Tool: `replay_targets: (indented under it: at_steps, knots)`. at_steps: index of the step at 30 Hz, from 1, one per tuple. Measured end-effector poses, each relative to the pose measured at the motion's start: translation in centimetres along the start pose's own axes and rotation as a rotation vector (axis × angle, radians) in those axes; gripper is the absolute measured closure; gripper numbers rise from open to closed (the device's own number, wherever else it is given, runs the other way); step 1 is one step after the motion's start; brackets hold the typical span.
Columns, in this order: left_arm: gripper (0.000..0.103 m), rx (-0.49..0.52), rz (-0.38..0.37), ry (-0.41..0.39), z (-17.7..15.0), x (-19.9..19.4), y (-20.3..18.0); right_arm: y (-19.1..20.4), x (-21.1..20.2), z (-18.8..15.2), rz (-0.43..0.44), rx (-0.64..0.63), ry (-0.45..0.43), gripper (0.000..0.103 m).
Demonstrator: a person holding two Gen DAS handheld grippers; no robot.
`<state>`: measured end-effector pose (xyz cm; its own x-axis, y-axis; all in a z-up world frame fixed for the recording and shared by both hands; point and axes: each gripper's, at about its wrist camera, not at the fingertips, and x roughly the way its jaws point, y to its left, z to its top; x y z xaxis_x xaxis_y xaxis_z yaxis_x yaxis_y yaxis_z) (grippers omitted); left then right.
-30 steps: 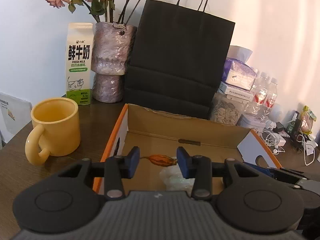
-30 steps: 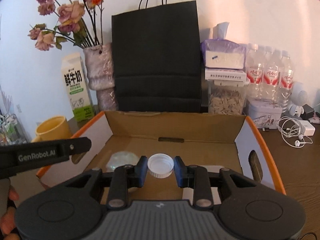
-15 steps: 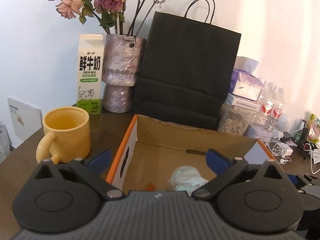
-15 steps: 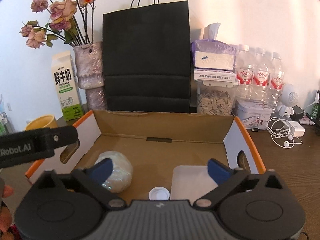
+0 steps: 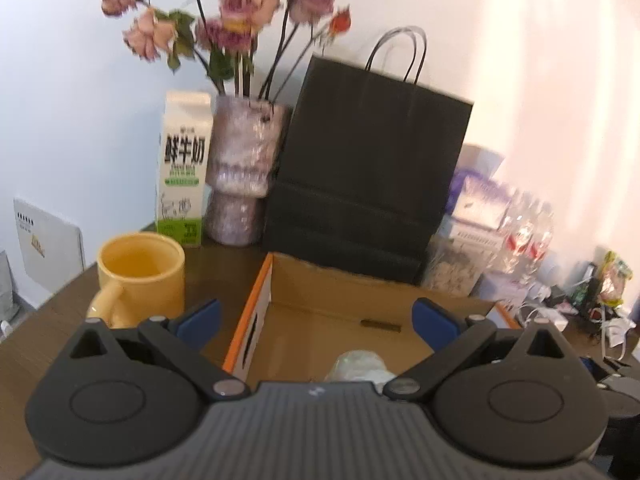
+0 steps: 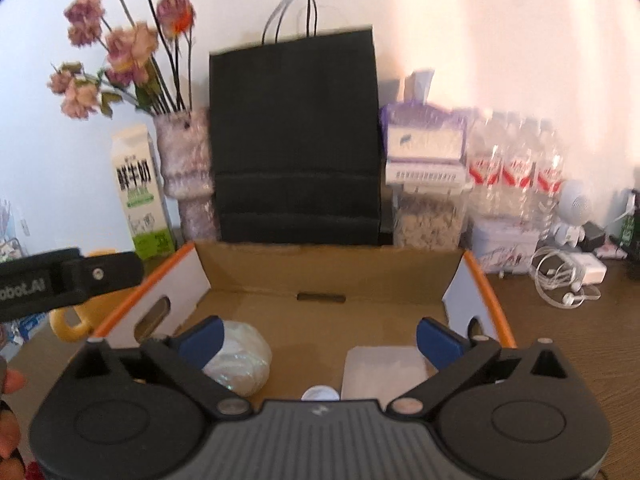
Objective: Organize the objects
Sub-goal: 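Lift both open tools out of the cardboard box back toward the table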
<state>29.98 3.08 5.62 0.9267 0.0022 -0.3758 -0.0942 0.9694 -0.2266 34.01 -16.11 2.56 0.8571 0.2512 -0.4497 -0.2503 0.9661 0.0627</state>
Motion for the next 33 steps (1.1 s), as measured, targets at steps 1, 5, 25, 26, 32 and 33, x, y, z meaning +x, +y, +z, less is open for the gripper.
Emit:
replay_targets:
  at_steps: [1,5,25,26,32,33]
  knots:
    - [0.000,0.002,-0.004,-0.010,0.1,-0.7,0.2,-0.1,-0.9,0.0,0.001,-0.003,-0.016,0.000]
    - [0.000,-0.013,-0.009,-0.037,-0.1,-3.6,1.2,-0.6,-4.3,-0.2,0.023,0.002,-0.051,0.000]
    - [0.000,0.047,0.045,0.019,-6.0,-16.1,6.1,0.4,-18.0,-9.2,0.084,-0.065,-0.058,0.000]
    - [0.000,0.051,0.045,0.024,-6.4,-16.4,6.2,0.5,-18.2,-9.8,0.080,-0.070,-0.050,0.000]
    - [0.000,0.068,0.051,0.070,-8.8,-17.9,7.5,0.7,-17.5,-13.1,0.125,-0.073,0.032,0.000]
    - [0.000,0.069,0.055,0.076,-9.1,-18.1,7.7,0.7,-17.1,-13.5,0.128,-0.073,0.053,0.000]
